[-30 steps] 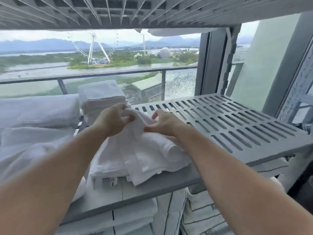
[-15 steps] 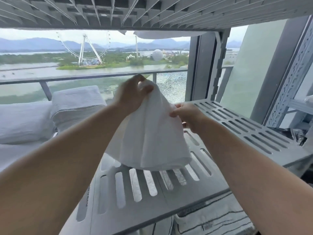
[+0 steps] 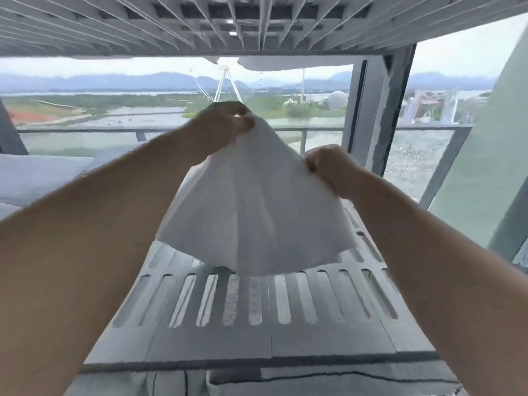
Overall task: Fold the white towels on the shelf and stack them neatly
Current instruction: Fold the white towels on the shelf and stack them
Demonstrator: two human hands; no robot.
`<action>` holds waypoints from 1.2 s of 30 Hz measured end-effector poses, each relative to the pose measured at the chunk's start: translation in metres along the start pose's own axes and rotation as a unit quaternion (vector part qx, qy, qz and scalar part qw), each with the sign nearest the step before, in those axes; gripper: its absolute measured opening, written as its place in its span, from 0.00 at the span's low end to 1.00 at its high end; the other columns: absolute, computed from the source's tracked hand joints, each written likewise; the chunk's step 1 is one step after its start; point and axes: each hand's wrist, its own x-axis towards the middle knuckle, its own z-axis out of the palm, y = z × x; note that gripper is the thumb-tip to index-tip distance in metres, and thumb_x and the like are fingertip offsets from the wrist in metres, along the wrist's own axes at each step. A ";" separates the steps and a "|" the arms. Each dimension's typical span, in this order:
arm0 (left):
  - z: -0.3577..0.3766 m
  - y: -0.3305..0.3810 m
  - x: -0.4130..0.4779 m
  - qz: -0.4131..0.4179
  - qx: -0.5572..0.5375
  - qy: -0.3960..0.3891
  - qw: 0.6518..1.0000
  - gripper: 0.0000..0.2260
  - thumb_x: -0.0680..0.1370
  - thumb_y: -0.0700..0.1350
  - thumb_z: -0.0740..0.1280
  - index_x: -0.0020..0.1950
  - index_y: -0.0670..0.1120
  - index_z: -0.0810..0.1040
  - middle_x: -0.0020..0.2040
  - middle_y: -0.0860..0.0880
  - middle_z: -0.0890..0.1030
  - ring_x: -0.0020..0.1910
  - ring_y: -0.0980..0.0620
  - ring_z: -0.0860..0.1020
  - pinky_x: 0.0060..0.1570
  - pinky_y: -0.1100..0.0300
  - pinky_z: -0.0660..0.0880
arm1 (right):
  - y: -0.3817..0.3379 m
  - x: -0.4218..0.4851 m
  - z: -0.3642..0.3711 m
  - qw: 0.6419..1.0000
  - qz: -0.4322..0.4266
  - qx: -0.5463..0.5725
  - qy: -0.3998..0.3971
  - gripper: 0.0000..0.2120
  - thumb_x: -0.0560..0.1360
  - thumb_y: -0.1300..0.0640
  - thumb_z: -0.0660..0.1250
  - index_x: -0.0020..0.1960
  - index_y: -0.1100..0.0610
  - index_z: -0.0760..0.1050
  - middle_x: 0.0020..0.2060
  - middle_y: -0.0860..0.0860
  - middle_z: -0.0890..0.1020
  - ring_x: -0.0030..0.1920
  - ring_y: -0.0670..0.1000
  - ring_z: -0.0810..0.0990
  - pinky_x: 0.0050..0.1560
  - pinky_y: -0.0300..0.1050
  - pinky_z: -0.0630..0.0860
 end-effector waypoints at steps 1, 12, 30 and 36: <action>0.001 0.005 -0.002 -0.021 0.014 -0.017 1.000 0.04 0.79 0.47 0.69 0.46 0.49 0.79 0.35 0.52 0.75 0.29 0.56 0.71 0.29 0.67 0.66 | 0.003 -0.002 0.000 0.998 0.019 0.052 -0.023 0.14 0.72 0.66 0.63 0.31 0.52 0.68 0.32 0.53 0.70 0.32 0.50 0.69 0.42 0.50 0.73; -0.007 -0.066 -0.007 -0.322 0.016 -0.177 0.930 0.07 0.82 0.47 0.65 0.53 0.44 0.80 0.44 0.45 0.80 0.40 0.49 0.77 0.44 0.55 0.74 | 0.031 0.010 0.052 0.996 -0.087 0.007 0.005 0.04 0.73 0.59 0.70 0.40 0.54 0.82 0.34 0.49 0.84 0.37 0.51 0.82 0.44 0.45 0.79; -0.035 -0.118 -0.036 -0.338 0.031 -0.336 0.878 0.11 0.76 0.35 0.71 0.57 0.41 0.83 0.54 0.41 0.84 0.51 0.44 0.82 0.62 0.42 0.76 | -0.018 -0.011 0.126 0.982 -0.120 -0.127 -0.075 0.05 0.73 0.57 0.65 0.48 0.55 0.76 0.51 0.55 0.83 0.53 0.57 0.79 0.45 0.44 0.68; -0.041 -0.108 -0.025 -0.335 -0.007 -0.370 0.866 0.14 0.77 0.33 0.68 0.63 0.39 0.79 0.54 0.40 0.84 0.50 0.43 0.84 0.54 0.47 0.81 | -0.028 -0.010 0.089 0.969 -0.062 -0.168 -0.172 0.06 0.71 0.67 0.61 0.43 0.60 0.76 0.47 0.62 0.82 0.46 0.58 0.80 0.40 0.44 0.74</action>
